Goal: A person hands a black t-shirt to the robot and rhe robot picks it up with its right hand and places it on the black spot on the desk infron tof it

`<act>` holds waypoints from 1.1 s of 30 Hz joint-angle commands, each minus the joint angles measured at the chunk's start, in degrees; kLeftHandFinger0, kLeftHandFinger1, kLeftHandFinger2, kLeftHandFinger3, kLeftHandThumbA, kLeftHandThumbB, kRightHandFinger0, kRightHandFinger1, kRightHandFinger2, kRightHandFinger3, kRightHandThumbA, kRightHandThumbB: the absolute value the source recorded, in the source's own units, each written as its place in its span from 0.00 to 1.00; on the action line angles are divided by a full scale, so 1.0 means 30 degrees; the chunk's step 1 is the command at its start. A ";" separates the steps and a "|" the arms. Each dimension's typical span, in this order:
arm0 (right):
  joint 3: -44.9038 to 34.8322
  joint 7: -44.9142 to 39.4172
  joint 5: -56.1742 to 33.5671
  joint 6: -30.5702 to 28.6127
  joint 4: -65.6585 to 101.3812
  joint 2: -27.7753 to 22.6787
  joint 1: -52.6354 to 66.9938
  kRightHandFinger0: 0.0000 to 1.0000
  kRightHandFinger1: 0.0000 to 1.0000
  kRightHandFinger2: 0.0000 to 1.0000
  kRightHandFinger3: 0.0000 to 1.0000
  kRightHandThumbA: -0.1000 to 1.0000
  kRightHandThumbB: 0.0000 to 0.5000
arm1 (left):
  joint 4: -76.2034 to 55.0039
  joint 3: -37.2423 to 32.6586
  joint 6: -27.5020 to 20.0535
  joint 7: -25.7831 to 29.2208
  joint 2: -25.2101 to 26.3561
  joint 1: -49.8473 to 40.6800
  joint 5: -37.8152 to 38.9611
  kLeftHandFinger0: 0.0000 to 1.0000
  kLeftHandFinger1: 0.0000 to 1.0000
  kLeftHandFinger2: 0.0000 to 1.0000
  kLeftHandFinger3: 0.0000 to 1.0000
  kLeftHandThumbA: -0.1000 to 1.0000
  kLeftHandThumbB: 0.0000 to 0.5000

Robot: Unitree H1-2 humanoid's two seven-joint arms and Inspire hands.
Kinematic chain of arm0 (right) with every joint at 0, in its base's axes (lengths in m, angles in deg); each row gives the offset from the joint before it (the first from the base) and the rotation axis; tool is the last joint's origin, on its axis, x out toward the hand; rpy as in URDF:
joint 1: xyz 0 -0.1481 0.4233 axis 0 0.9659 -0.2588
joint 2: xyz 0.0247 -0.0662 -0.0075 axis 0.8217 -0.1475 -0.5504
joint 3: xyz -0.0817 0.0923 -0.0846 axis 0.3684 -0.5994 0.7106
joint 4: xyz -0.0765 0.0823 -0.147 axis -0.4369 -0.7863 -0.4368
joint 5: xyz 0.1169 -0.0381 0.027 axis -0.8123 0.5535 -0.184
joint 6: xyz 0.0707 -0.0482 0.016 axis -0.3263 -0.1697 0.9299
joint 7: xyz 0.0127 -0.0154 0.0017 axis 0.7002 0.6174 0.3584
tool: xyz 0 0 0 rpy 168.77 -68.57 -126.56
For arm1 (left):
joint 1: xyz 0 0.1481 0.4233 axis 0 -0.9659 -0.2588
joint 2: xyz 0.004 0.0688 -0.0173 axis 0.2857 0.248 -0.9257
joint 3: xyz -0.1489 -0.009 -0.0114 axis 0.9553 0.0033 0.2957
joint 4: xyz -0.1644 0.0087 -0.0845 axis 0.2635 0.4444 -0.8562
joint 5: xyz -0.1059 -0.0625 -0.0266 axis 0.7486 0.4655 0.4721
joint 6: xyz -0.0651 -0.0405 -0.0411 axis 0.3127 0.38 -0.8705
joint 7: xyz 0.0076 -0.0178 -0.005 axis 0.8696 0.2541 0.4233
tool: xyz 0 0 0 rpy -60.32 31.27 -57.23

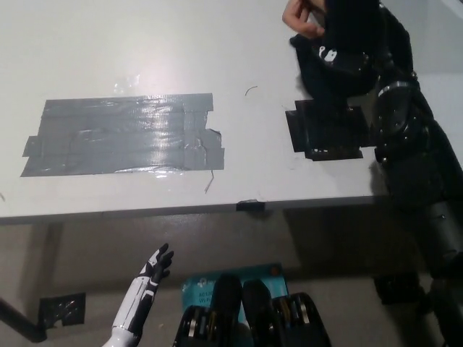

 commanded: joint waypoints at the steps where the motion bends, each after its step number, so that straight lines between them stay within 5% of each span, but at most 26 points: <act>1: 0.0257 0.6404 0.1085 -0.3503 -0.2171 -0.1119 -0.2523 0.00 0.32 0.74 0.87 0.00 0.33 | -0.0451 0.0104 -0.0882 0.0197 0.0215 0.0498 -0.0094 1.00 1.00 1.00 1.00 1.00 1.00; 2: 0.0242 0.6194 0.0936 -0.4001 -0.1615 -0.1155 -0.2062 0.00 0.41 0.82 0.93 0.00 0.32 | -0.0394 0.0038 -0.0884 0.0183 0.0257 0.0490 -0.0162 1.00 1.00 1.00 1.00 1.00 1.00; 6: 0.0469 0.6269 0.1235 -0.4033 -0.0733 -0.1312 -0.1705 0.02 0.50 0.86 0.98 0.00 0.31 | -0.0392 0.0019 -0.0874 0.0148 0.0229 0.0423 -0.0175 1.00 1.00 1.00 1.00 1.00 1.00; 14: 0.0593 0.4638 0.1084 -0.4693 0.5156 -0.1982 -0.1246 0.03 0.51 0.88 0.96 0.00 0.39 | -0.0172 0.0043 -0.0840 -0.0017 0.0358 0.0759 -0.0048 1.00 1.00 1.00 1.00 1.00 1.00; 16: 0.0759 0.4045 0.1225 -0.4298 0.6214 -0.2159 -0.1132 0.01 0.41 0.80 0.95 0.00 0.39 | -0.0108 -0.0016 -0.0854 0.0001 0.0367 0.0755 -0.0159 1.00 1.00 1.00 1.00 1.00 1.00; 19: 0.1705 0.2824 0.1627 -0.5133 0.7631 -0.2724 -0.1307 0.00 0.40 0.84 1.00 0.00 0.18 | -0.0088 -0.0098 -0.0881 0.0100 0.0392 0.0761 -0.0368 1.00 1.00 1.00 1.00 1.00 1.00; 20: 0.2049 0.2121 0.1613 -0.5048 0.8021 -0.2834 -0.1290 0.00 0.41 0.85 0.79 0.00 0.29 | -0.0132 -0.0070 -0.0788 0.0116 0.0356 0.0736 -0.0338 1.00 1.00 1.00 1.00 1.00 1.00; 21: 0.2210 0.1822 0.1605 -0.4936 0.8186 -0.2880 -0.1274 0.00 0.37 0.83 0.68 0.00 0.30 | -0.0155 -0.0058 -0.0738 0.0118 0.0344 0.0719 -0.0319 1.00 1.00 1.00 1.00 1.00 1.00; 23: 0.3152 0.0380 0.1782 -0.4796 0.8252 -0.3186 -0.1342 0.00 0.38 0.83 0.60 0.00 0.40 | -0.0130 -0.0083 -0.0827 0.0185 0.0352 0.0694 -0.0439 1.00 1.00 1.00 1.00 1.00 1.00; 26: 0.4288 -0.0774 0.2075 -0.4805 0.7978 -0.3517 -0.1267 0.00 0.39 0.87 0.77 0.00 0.43 | -0.0043 -0.0101 -0.0839 0.0112 0.0342 0.0722 -0.0442 1.00 1.00 1.00 1.00 1.00 1.00; 32: 0.6932 -0.2377 0.3456 -0.5551 0.5763 -0.4236 -0.0890 0.00 0.46 0.97 0.84 0.00 0.35 | -0.0511 -0.0105 -0.0379 0.0074 0.0323 0.0697 -0.0498 1.00 1.00 1.00 1.00 1.00 1.00; 33: 0.7491 -0.2519 0.3864 -0.5675 0.5133 -0.4339 -0.0925 0.00 0.47 0.97 0.85 0.00 0.41 | -0.0585 -0.0117 -0.0370 0.0109 0.0334 0.0708 -0.0581 1.00 1.00 1.00 1.00 1.00 1.00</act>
